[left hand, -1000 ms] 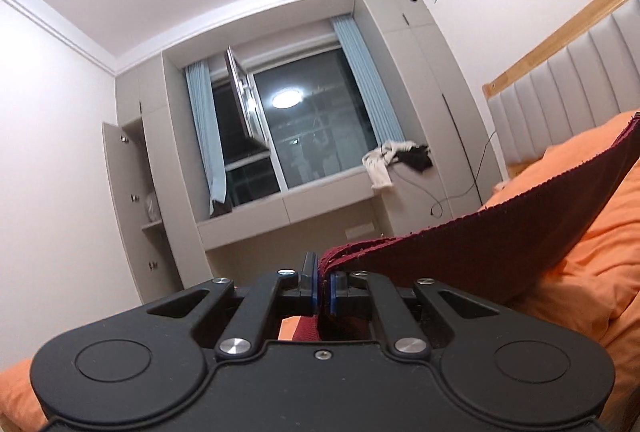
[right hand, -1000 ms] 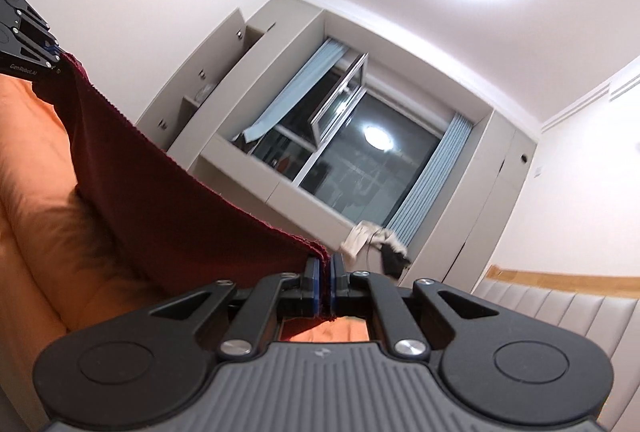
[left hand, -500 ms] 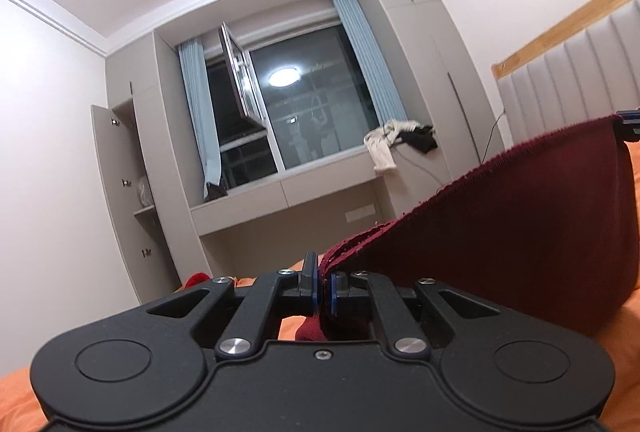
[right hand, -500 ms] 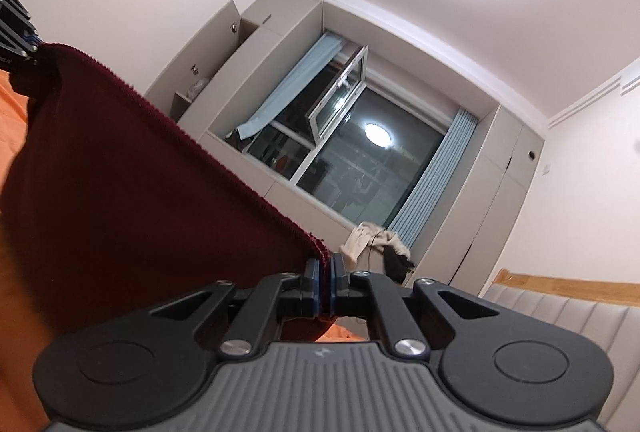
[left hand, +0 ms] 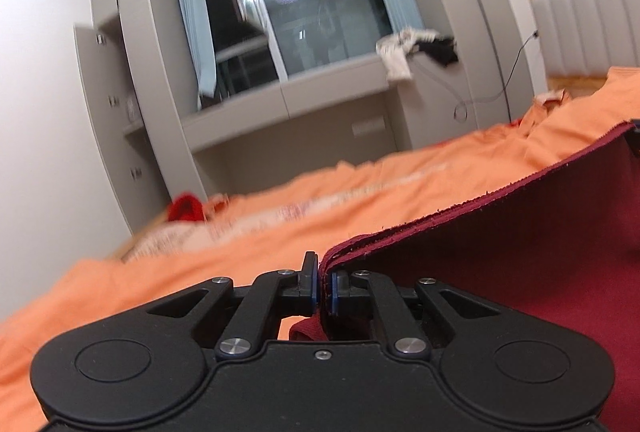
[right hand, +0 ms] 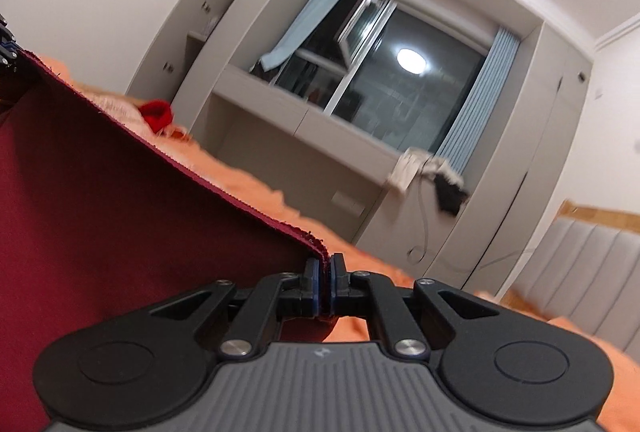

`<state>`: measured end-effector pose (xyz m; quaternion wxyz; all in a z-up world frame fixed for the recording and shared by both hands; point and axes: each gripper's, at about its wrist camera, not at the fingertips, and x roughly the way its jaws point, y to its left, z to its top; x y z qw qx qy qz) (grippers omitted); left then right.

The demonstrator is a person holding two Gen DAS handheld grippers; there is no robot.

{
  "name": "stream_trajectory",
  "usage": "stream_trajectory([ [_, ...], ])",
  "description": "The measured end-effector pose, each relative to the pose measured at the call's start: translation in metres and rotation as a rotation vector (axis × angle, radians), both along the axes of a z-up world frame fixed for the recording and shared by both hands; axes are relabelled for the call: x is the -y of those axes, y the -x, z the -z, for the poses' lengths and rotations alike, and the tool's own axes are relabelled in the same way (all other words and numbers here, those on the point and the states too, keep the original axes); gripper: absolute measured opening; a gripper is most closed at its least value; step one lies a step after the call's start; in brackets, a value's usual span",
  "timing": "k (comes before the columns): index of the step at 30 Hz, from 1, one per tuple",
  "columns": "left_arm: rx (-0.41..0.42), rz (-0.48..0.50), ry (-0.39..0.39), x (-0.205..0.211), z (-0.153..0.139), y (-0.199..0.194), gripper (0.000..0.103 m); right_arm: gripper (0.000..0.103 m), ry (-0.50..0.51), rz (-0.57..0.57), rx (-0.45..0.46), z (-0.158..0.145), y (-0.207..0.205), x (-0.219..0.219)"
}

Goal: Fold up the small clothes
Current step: 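Lift the hem with both grippers and fold it over toward the collar, then open both grippers to release the folded hem onto the shirt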

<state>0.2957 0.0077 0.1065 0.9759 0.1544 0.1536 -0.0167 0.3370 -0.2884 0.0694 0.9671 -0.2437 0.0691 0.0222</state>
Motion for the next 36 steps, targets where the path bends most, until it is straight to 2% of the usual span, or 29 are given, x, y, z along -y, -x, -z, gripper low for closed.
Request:
stream_trajectory([
  [6, -0.120, -0.025, 0.033, -0.011, 0.038, -0.055, 0.008, 0.005, -0.027, 0.007, -0.131, 0.031, -0.050, 0.002],
  [10, -0.210, -0.039, 0.084, -0.018, 0.061, -0.076, 0.012, 0.005, -0.083, 0.015, -0.219, 0.049, -0.076, 0.009],
  [13, -0.261, -0.053, 0.126, -0.023, 0.071, -0.086, 0.020, 0.008, -0.097, 0.019, -0.259, 0.057, -0.082, 0.011],
  [18, -0.274, -0.076, 0.146, -0.027, 0.077, -0.084, 0.040, 0.032, -0.139, 0.038, -0.282, 0.060, -0.079, 0.021],
  [20, -0.276, -0.091, 0.160, -0.030, 0.077, -0.084, 0.055, 0.047, -0.172, 0.046, -0.286, 0.058, -0.077, 0.028],
  [21, -0.276, -0.097, 0.173, -0.033, 0.078, -0.083, 0.060, 0.050, -0.185, 0.050, -0.286, 0.058, -0.075, 0.031],
  [23, -0.277, -0.097, 0.203, -0.037, 0.075, -0.081, 0.078, 0.060, -0.201, 0.055, -0.284, 0.056, -0.076, 0.036],
  [26, -0.269, -0.102, 0.242, -0.046, 0.073, -0.078, 0.087, 0.071, -0.212, 0.061, -0.281, 0.056, -0.072, 0.040],
  [30, -0.262, -0.137, 0.266, -0.056, 0.067, -0.080, 0.093, 0.081, -0.205, 0.075, -0.278, 0.060, -0.073, 0.043],
  [32, -0.256, -0.146, 0.276, -0.061, 0.064, -0.080, 0.096, 0.092, -0.203, 0.100, -0.267, 0.062, -0.074, 0.045],
  [36, -0.232, -0.187, 0.274, -0.072, 0.058, -0.081, 0.099, 0.094, -0.227, 0.118, -0.283, 0.067, -0.077, 0.050],
])
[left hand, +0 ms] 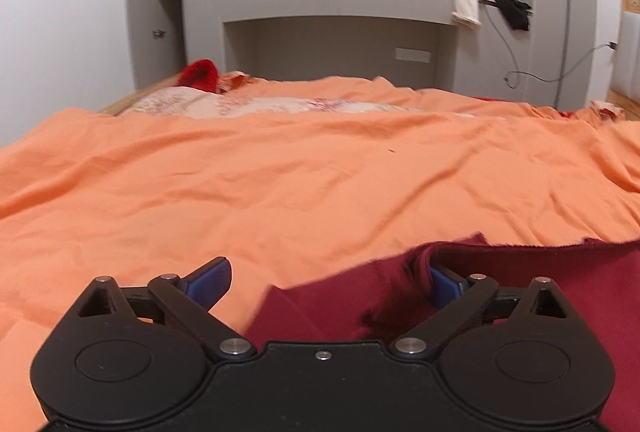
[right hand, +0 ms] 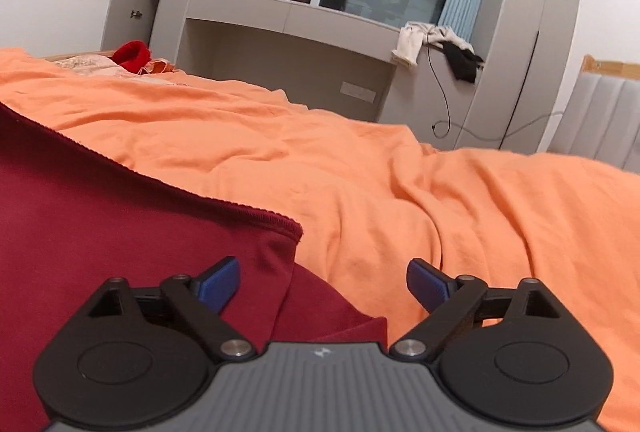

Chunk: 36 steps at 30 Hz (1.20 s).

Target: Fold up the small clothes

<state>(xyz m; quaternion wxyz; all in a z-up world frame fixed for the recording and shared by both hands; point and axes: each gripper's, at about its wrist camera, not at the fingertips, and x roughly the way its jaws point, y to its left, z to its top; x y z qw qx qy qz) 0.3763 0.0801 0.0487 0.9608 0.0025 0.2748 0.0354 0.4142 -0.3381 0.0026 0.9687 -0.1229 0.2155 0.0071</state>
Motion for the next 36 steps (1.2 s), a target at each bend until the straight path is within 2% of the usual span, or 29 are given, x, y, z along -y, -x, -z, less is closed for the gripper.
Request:
stream_trajectory([
  [2, 0.005, -0.026, 0.028, -0.010, -0.004, 0.000, 0.099, 0.096, -0.008, 0.006, -0.007, 0.002, -0.001, 0.001],
  [7, -0.001, -0.089, 0.172, -0.033, -0.004, 0.002, 0.100, 0.102, -0.025, 0.027, -0.003, 0.006, 0.000, 0.004],
  [9, -0.003, -0.083, 0.204, -0.034, -0.004, 0.006, 0.100, 0.102, -0.044, 0.029, 0.009, 0.004, 0.003, 0.007],
  [12, 0.021, -0.046, 0.222, -0.028, -0.004, 0.015, 0.102, 0.103, -0.097, 0.041, 0.082, -0.002, 0.016, 0.016],
  [15, 0.010, -0.002, 0.166, -0.013, 0.001, 0.021, 0.102, 0.103, -0.154, 0.063, 0.147, -0.009, 0.031, 0.031],
  [17, -0.015, 0.016, 0.097, -0.002, 0.007, 0.022, 0.102, 0.103, -0.170, 0.090, 0.169, -0.013, 0.039, 0.042],
  [20, -0.078, 0.006, -0.026, 0.013, 0.021, 0.017, 0.102, 0.103, -0.192, 0.139, 0.168, -0.014, 0.048, 0.060],
  [22, -0.110, -0.003, -0.068, 0.016, 0.031, 0.014, 0.102, 0.103, -0.211, 0.172, 0.154, -0.012, 0.053, 0.072],
  [25, -0.122, -0.007, -0.089, 0.018, 0.040, 0.014, 0.102, 0.103, -0.255, 0.222, 0.136, -0.008, 0.059, 0.090],
  [29, -0.114, -0.016, -0.087, 0.015, 0.037, 0.017, 0.102, 0.103, -0.325, 0.243, 0.110, -0.007, 0.066, 0.102],
  [36, -0.054, -0.042, -0.049, 0.009, 0.020, 0.042, 0.102, 0.103, -0.321, 0.214, 0.130, -0.021, 0.084, 0.088],
])
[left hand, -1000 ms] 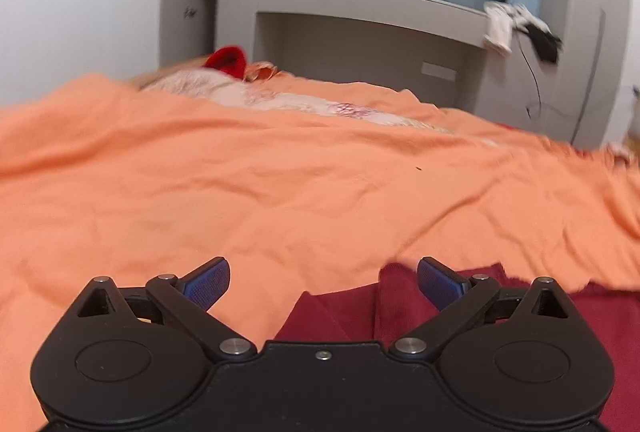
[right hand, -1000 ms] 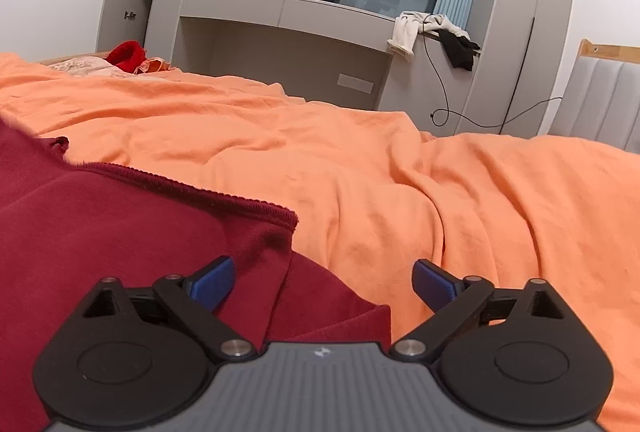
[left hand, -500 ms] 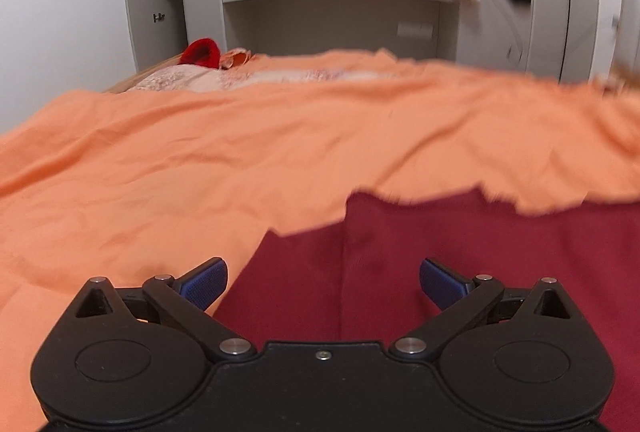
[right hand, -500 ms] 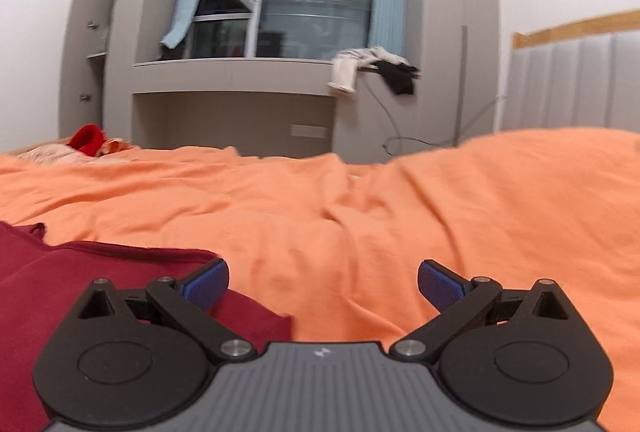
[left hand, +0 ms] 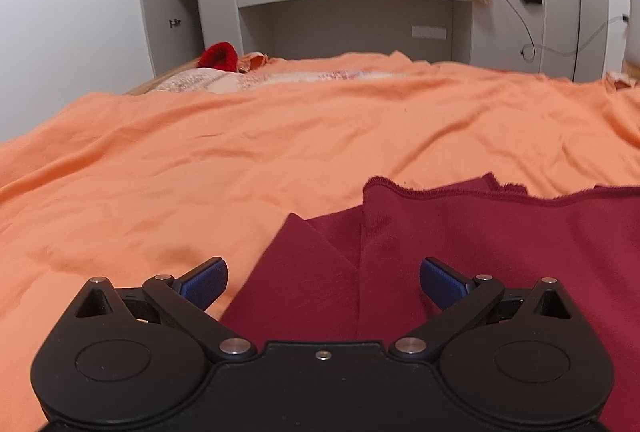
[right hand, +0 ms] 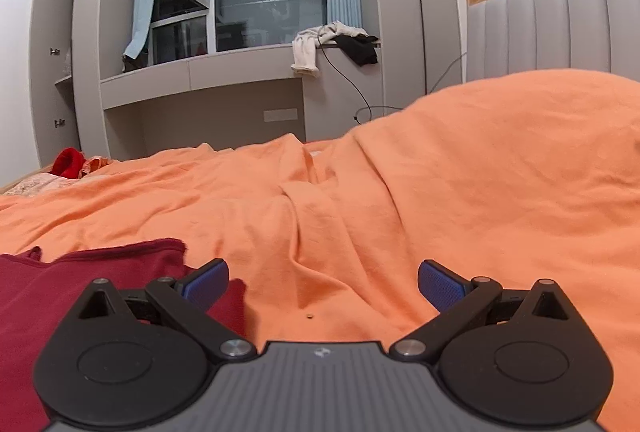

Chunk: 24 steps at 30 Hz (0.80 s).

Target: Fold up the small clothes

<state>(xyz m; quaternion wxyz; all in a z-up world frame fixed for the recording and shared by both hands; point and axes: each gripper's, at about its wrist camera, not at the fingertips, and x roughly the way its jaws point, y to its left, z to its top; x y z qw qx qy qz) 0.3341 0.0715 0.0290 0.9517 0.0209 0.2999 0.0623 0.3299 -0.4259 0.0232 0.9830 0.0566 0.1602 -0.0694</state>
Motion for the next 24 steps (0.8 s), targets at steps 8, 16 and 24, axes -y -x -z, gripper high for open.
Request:
stream_trajectory([
  [8, 0.029, 0.018, 0.237, -0.033, -0.024, 0.049, 0.102, 0.103, 0.107, 0.025, 0.083, -0.027, 0.025, -0.031],
  [16, 0.045, 0.009, 0.367, -0.053, -0.014, 0.106, 0.102, 0.103, 0.051, -0.031, 0.089, -0.038, 0.038, -0.062],
  [24, 0.019, 0.041, 0.517, -0.051, 0.007, 0.138, 0.102, 0.103, 0.075, -0.206, 0.043, -0.028, 0.045, -0.121],
])
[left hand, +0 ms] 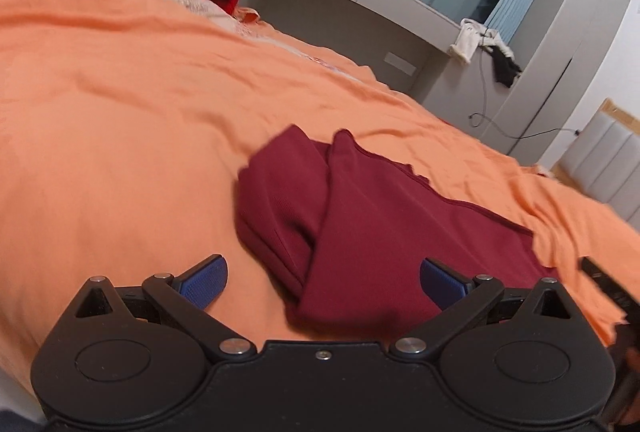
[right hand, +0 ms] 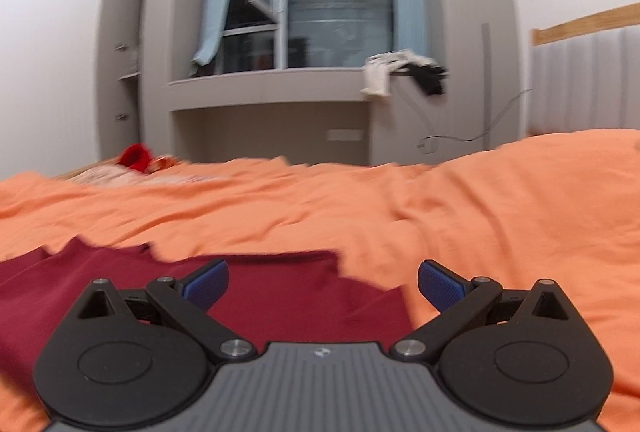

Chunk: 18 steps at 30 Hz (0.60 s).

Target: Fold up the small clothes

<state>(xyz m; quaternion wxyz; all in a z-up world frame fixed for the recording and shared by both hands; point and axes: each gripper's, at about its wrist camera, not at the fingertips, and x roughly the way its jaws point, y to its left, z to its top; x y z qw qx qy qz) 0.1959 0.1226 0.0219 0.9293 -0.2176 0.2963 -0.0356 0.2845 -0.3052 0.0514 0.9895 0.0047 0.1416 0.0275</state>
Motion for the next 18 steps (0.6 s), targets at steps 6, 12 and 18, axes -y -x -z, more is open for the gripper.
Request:
stream_trajectory([
  [6, 0.003, 0.038, 0.037, 0.003, 0.005, 0.007, 0.102, 0.103, 0.064, -0.090, -0.009, 0.006, 0.007, -0.036],
  [12, -0.036, 0.104, 0.187, 0.003, 0.012, 0.002, 0.102, 0.103, 0.068, -0.141, -0.028, 0.011, 0.012, -0.054],
  [18, -0.073, 0.152, 0.230, 0.015, 0.021, -0.004, 0.102, 0.103, 0.080, -0.192, -0.058, 0.019, 0.014, -0.073],
])
